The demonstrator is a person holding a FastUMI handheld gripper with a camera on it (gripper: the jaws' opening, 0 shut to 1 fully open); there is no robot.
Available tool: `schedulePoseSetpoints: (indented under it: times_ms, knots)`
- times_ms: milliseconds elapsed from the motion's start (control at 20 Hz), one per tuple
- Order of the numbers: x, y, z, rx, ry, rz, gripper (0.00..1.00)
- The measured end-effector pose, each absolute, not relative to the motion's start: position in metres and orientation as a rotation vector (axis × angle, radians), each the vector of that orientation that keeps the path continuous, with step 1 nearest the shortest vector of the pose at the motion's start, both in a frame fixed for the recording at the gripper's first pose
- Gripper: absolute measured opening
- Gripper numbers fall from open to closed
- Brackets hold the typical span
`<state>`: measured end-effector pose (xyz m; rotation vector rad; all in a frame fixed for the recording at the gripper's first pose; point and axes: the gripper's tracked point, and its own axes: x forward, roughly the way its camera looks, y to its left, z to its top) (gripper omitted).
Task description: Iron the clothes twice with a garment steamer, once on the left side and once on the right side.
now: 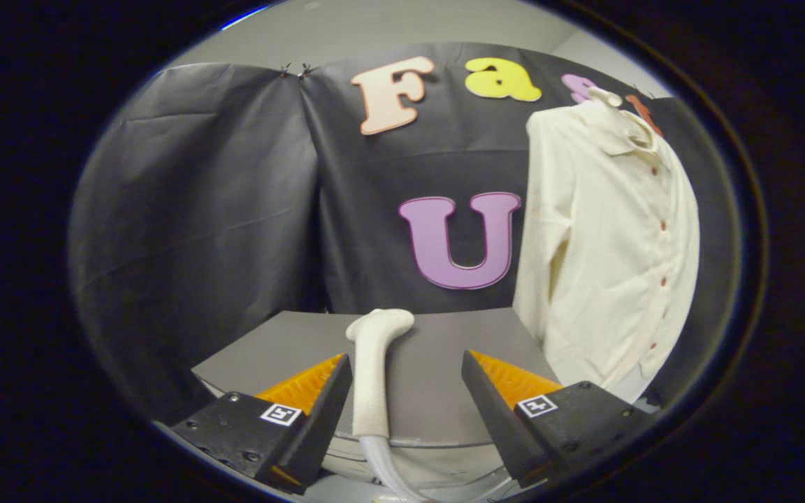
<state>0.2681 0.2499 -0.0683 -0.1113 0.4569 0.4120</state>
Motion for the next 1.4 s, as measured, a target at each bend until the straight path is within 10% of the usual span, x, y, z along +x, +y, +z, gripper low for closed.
schedulePoseSetpoints:
  times_ms: [400,650,1400]
  knots:
    - [0.309,0.287,-0.151,-0.187,0.761,0.355,0.95]
    - [0.308,0.293,-0.179,-0.262,0.862,0.417,0.57]
    - [0.316,0.287,-0.116,0.006,0.666,0.494,0.40]
